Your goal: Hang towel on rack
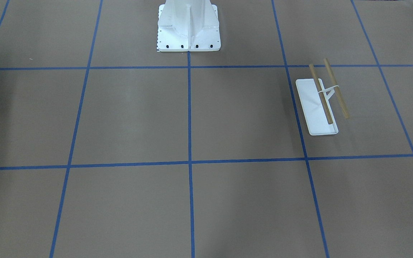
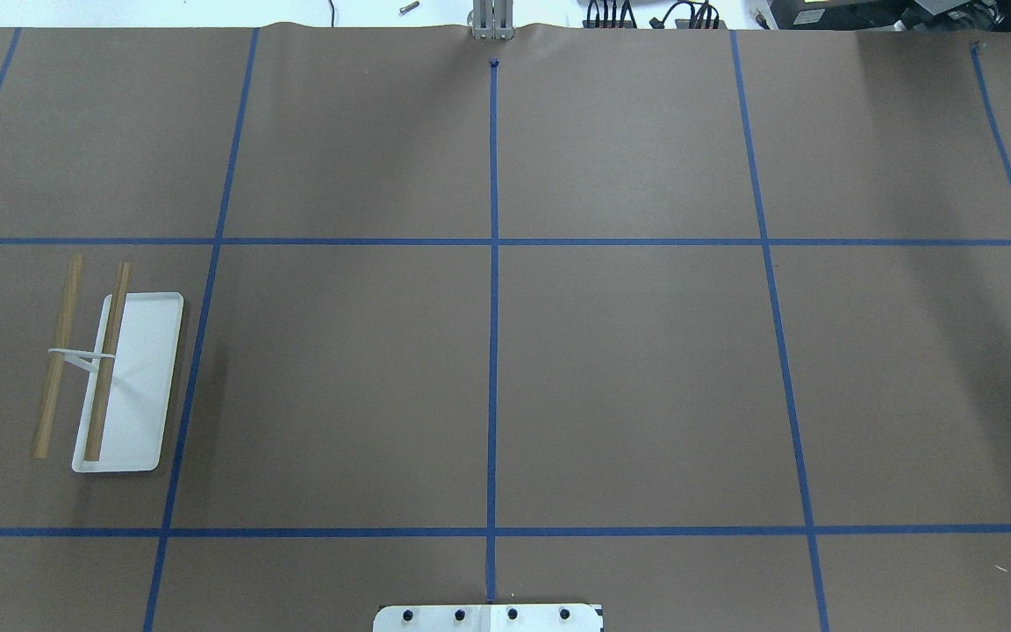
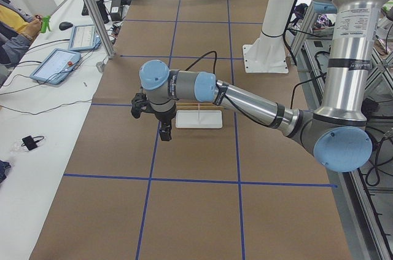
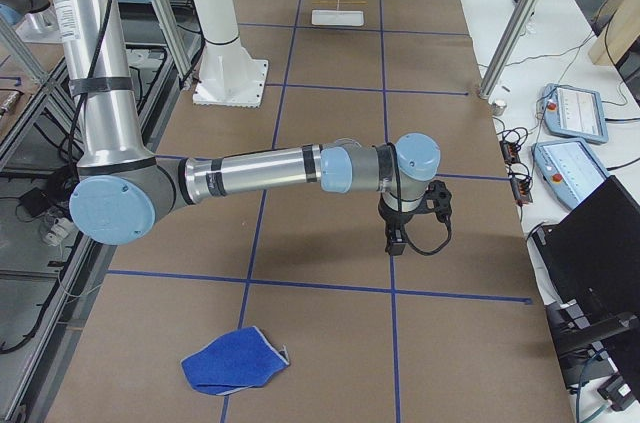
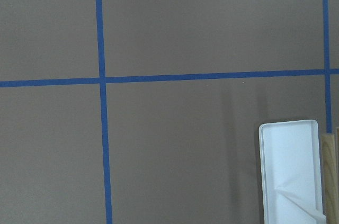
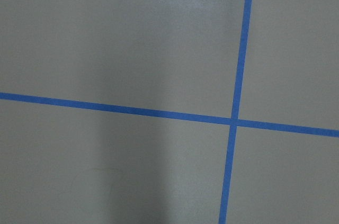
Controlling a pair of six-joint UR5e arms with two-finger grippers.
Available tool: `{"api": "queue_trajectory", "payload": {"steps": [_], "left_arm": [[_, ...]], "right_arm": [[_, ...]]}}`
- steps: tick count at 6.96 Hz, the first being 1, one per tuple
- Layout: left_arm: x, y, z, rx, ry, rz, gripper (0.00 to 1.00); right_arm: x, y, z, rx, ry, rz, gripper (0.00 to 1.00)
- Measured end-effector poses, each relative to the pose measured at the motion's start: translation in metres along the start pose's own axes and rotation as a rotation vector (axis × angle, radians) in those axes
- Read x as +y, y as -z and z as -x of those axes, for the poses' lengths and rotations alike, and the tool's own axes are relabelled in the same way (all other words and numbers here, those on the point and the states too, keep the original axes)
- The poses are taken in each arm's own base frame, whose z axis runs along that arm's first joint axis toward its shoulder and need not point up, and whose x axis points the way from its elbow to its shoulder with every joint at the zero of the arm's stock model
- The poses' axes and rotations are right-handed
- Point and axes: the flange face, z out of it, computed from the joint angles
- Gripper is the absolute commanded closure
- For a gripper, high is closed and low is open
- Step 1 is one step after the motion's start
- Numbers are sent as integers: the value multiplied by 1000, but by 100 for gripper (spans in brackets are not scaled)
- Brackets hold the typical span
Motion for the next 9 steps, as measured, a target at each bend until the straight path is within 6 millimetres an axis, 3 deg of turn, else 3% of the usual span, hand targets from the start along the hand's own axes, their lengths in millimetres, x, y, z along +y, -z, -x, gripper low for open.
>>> {"api": "queue_trajectory", "payload": {"steps": [3, 5, 7, 9], "left_arm": [[15, -7, 3, 0, 1, 14, 2], [18, -7, 2, 0, 2, 14, 2], [18, -6, 1, 3, 0, 12, 2], [18, -7, 2, 3, 0, 13, 2]], "right_arm": [[3, -6, 3, -9, 6, 9, 0], [19, -9, 5, -39, 11, 8, 0], [30, -3, 27, -20, 64, -8, 0], [36, -14, 40, 15, 100, 12, 0]]}}
